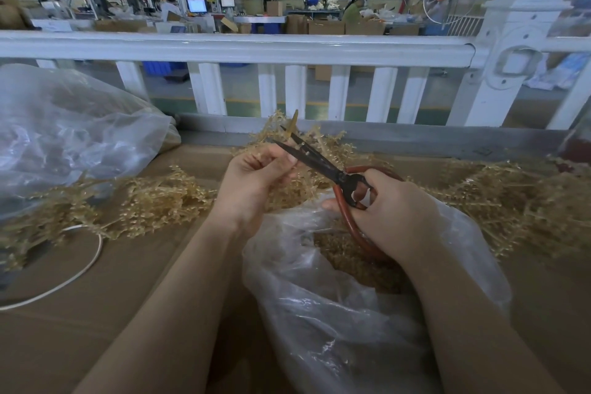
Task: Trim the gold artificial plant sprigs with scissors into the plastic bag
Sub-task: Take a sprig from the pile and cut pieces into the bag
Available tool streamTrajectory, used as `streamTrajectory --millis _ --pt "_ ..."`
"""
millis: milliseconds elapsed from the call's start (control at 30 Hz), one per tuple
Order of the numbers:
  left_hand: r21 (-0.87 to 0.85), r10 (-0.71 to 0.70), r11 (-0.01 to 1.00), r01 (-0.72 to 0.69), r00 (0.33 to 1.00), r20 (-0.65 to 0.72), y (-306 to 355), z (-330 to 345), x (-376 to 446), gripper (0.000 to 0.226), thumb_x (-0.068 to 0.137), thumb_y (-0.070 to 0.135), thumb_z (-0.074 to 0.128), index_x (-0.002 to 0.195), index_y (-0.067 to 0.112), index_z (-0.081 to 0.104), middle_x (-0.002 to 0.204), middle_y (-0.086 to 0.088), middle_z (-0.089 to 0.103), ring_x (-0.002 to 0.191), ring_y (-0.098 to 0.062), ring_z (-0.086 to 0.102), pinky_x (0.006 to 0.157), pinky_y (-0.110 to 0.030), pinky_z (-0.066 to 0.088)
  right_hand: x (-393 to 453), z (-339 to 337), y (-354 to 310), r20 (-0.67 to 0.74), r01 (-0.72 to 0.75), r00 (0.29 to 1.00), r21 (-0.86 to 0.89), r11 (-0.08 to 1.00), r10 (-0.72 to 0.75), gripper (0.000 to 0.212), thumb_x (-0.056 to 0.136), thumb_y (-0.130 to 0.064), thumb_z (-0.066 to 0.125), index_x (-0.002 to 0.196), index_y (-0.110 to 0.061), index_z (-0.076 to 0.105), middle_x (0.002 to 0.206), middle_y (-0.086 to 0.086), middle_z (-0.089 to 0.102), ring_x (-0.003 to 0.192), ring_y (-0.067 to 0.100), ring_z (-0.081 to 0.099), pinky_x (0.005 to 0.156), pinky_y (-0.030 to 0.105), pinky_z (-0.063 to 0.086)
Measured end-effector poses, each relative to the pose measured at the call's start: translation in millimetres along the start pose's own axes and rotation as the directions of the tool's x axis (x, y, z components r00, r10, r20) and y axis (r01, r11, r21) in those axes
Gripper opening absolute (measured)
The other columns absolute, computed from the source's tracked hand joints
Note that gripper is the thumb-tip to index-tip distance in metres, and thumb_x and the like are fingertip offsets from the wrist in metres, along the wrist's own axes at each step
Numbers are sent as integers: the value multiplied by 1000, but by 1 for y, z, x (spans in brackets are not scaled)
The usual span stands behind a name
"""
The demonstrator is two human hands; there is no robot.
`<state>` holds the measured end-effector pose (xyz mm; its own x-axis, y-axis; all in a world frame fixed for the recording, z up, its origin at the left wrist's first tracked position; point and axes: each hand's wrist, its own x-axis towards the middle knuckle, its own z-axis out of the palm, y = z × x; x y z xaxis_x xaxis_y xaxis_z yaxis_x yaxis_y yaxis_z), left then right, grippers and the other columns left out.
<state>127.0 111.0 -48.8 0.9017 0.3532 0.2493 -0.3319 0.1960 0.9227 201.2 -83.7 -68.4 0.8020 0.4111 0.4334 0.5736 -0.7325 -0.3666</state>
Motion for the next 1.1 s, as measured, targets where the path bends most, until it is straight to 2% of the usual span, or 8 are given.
streamTrajectory --millis 100,233,300,400,533,667,900,1100 --pt "54 48 997 -48 999 -10 0 -1 0 5 74 17 76 71 13 75 80 -7 75 72 -14 69 72 -23 56 0 0 0 -6 0 1000 -25 1000 0 74 67 -97 38 98 -34 61 81 -16 66 66 2 53 56 21 44" --pt "83 95 992 -92 995 -29 -3 5 0 17 79 16 75 87 2 74 74 -1 74 70 -9 69 69 -17 53 -2 -2 -4 -36 20 999 -7 1000 -20 82 60 -101 22 94 -36 58 71 -19 58 62 -3 47 52 20 39" --pt "25 80 997 -78 993 -87 -6 9 1 11 87 9 70 93 -1 71 73 2 72 67 -6 66 66 -15 51 -2 -2 -5 -37 18 999 -10 1000 -18 76 62 -100 25 94 -37 55 71 -22 54 62 -5 45 52 18 36" --pt "-31 21 999 -25 990 -137 -8 13 0 5 91 11 66 87 11 68 76 2 68 69 -4 61 65 -15 48 -2 0 -4 -12 0 1000 -7 1000 0 76 65 -98 31 97 -34 56 75 -18 58 64 -1 48 55 20 38" --pt "-108 -2 994 -12 992 -124 -9 17 -4 9 86 11 66 80 18 65 74 5 66 66 -3 59 60 -14 44 -1 1 -5 8 -30 1000 -15 999 30 70 70 -94 42 96 -31 60 77 -15 63 68 2 54 60 26 48" --pt "-149 -44 988 29 994 -102 -11 22 -5 12 89 8 62 82 19 65 72 9 69 66 -2 60 60 -18 43 -2 0 -6 -12 -19 1000 0 1000 19 65 72 -92 46 91 -32 59 75 -15 63 67 1 55 59 24 49" --pt "-188 -80 979 74 996 -26 -11 23 -5 13 78 21 67 68 27 73 73 10 67 69 -3 57 61 -20 39 -1 1 -4 -16 -10 1000 21 1000 10 76 68 -95 42 93 -26 64 77 -11 68 65 1 55 56 14 38" --pt "-200 -70 977 68 998 1 -12 24 -5 8 80 22 66 75 25 72 76 6 65 71 -6 53 64 -25 31 -1 4 -3 -19 -29 999 70 997 30 60 75 -85 57 88 -27 63 73 -12 66 63 0 53 56 15 40"
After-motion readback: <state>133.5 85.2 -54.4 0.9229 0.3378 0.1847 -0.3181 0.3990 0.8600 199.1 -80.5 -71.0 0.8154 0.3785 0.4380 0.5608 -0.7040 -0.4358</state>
